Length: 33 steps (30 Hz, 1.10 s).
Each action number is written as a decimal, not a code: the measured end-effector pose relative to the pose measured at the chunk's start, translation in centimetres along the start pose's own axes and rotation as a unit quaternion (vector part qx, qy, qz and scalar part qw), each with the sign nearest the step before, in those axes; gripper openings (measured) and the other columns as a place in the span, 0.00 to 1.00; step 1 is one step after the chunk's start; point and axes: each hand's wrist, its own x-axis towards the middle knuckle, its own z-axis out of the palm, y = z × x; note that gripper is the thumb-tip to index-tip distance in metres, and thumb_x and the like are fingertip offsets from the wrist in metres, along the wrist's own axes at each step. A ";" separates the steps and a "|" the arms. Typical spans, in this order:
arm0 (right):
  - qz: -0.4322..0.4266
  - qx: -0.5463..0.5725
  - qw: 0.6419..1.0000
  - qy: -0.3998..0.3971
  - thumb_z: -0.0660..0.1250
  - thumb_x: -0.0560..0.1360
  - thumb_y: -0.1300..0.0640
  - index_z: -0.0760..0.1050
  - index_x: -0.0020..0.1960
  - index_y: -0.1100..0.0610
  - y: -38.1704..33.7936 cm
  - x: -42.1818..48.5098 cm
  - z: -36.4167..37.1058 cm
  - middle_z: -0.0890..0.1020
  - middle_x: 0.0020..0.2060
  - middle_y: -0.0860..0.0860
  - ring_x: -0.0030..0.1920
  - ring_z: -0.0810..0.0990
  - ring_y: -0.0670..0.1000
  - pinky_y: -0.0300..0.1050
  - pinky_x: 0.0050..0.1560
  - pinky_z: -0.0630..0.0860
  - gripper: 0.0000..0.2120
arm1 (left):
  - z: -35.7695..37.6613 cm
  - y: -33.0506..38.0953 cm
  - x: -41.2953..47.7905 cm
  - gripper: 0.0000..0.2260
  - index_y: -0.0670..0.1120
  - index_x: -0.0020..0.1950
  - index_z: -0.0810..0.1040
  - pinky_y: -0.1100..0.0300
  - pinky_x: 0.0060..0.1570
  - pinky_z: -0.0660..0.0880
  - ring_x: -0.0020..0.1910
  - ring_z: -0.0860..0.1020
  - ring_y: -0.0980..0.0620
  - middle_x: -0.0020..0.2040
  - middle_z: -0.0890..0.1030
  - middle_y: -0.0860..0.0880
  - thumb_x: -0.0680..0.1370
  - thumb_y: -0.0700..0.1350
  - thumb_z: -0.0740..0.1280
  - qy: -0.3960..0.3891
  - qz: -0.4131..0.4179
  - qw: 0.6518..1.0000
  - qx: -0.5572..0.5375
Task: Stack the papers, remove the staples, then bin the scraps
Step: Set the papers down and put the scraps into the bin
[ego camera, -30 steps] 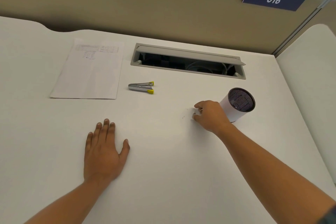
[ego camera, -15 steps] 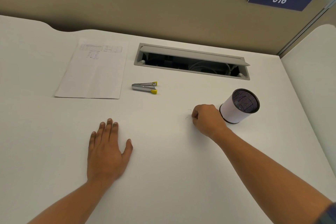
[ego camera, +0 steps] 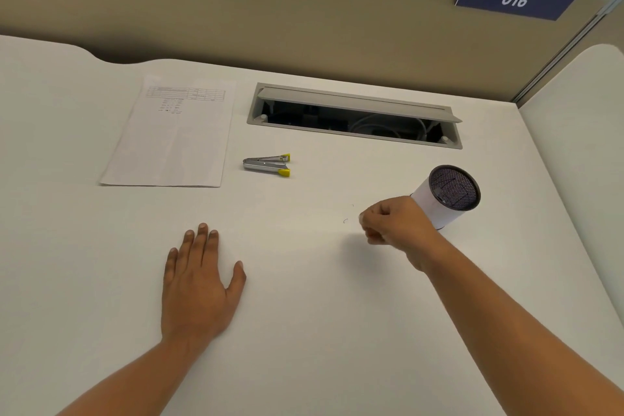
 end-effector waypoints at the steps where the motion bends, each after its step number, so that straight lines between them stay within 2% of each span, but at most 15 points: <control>1: 0.008 0.036 0.999 0.000 0.68 0.72 0.66 0.75 0.36 0.70 -0.5 -0.5 -0.5 0.75 0.33 0.58 0.33 0.75 0.51 0.40 0.37 0.81 0.09 | 0.0 0.0 0.0 0.34 0.42 0.76 0.65 0.47 0.77 0.54 0.78 0.60 0.46 0.78 0.64 0.45 0.76 0.61 0.52 0.001 0.000 1.000 0.001; 4: 0.042 0.133 0.990 0.000 0.67 0.75 0.65 0.79 0.42 0.65 -1.3 -1.5 -1.9 0.78 0.34 0.55 0.34 0.77 0.49 0.37 0.37 0.80 0.04 | 0.0 0.0 0.0 0.34 0.42 0.76 0.65 0.47 0.77 0.54 0.78 0.60 0.46 0.78 0.64 0.44 0.76 0.62 0.51 -0.001 0.002 1.000 0.003; 7: 0.071 0.232 0.970 -0.017 0.65 0.76 0.67 0.77 0.41 0.63 -1.4 -2.1 -2.9 0.78 0.35 0.54 0.35 0.78 0.48 0.36 0.36 0.80 0.05 | 0.0 0.0 0.0 0.34 0.42 0.76 0.65 0.47 0.77 0.55 0.78 0.60 0.45 0.78 0.64 0.44 0.76 0.62 0.51 -0.003 0.001 1.000 0.005; 12: 0.108 0.362 0.926 -0.003 0.63 0.77 0.68 0.75 0.43 0.64 -1.1 -2.8 -3.9 0.81 0.39 0.57 0.35 0.82 0.49 0.35 0.33 0.79 0.04 | 0.0 0.0 0.1 0.35 0.41 0.75 0.66 0.46 0.77 0.55 0.78 0.61 0.45 0.78 0.65 0.44 0.76 0.62 0.50 -0.006 0.003 1.000 0.009; 17: 0.064 0.406 0.910 0.048 0.64 0.76 0.69 0.76 0.46 0.63 -1.9 -2.8 -6.2 0.80 0.37 0.56 0.32 0.83 0.46 0.32 0.31 0.78 0.04 | -0.1 0.0 0.1 0.35 0.41 0.75 0.66 0.46 0.77 0.54 0.78 0.60 0.45 0.78 0.65 0.44 0.76 0.62 0.50 -0.009 0.005 1.000 0.013; 20: 0.018 0.329 0.939 0.096 0.66 0.75 0.69 0.80 0.45 0.62 -2.4 -2.6 -8.3 0.81 0.35 0.54 0.33 0.82 0.46 0.32 0.34 0.79 0.05 | -0.1 -0.1 0.1 0.35 0.41 0.75 0.66 0.46 0.77 0.55 0.78 0.61 0.44 0.77 0.66 0.44 0.76 0.62 0.50 -0.012 0.008 1.000 0.010; 22: 0.006 0.188 0.972 0.140 0.70 0.73 0.68 0.81 0.41 0.61 -2.3 -2.0 -9.7 0.81 0.32 0.52 0.33 0.80 0.47 0.36 0.38 0.80 0.05 | 0.0 -0.1 0.1 0.35 0.41 0.75 0.66 0.45 0.76 0.55 0.77 0.61 0.43 0.77 0.66 0.43 0.75 0.62 0.50 -0.012 0.008 1.000 0.009; 24: 0.009 0.045 0.984 0.173 0.72 0.71 0.66 0.81 0.38 0.62 -2.1 -1.3 -10.8 0.81 0.31 0.54 0.32 0.79 0.50 0.44 0.45 0.81 0.04 | -0.1 0.0 0.1 0.35 0.41 0.74 0.67 0.45 0.76 0.55 0.77 0.62 0.43 0.77 0.66 0.43 0.75 0.62 0.50 -0.013 0.008 1.000 0.010; 27: 0.009 -0.090 0.974 0.210 0.73 0.69 0.65 0.82 0.38 0.59 -1.6 -0.1 -11.5 0.83 0.34 0.56 0.36 0.80 0.54 0.50 0.47 0.81 0.03 | -0.1 0.0 0.0 0.35 0.41 0.74 0.67 0.45 0.76 0.55 0.77 0.62 0.43 0.77 0.66 0.43 0.75 0.62 0.50 -0.011 0.008 1.000 0.010; 30: -0.025 -0.180 0.950 0.255 0.73 0.70 0.62 0.84 0.41 0.56 -1.5 0.6 -11.7 0.84 0.38 0.54 0.39 0.80 0.53 0.42 0.35 0.76 0.03 | 0.0 0.0 0.1 0.35 0.41 0.74 0.67 0.45 0.76 0.56 0.77 0.62 0.43 0.77 0.67 0.43 0.75 0.62 0.50 -0.011 0.008 1.000 0.011; 33: -0.055 -0.231 0.935 0.265 0.71 0.71 0.62 0.84 0.44 0.57 -1.6 1.0 -11.8 0.83 0.38 0.52 0.42 0.81 0.53 0.40 0.38 0.72 0.04 | 0.0 0.0 0.1 0.35 0.41 0.74 0.67 0.45 0.76 0.56 0.77 0.62 0.43 0.77 0.67 0.43 0.75 0.62 0.50 -0.010 0.007 1.000 0.013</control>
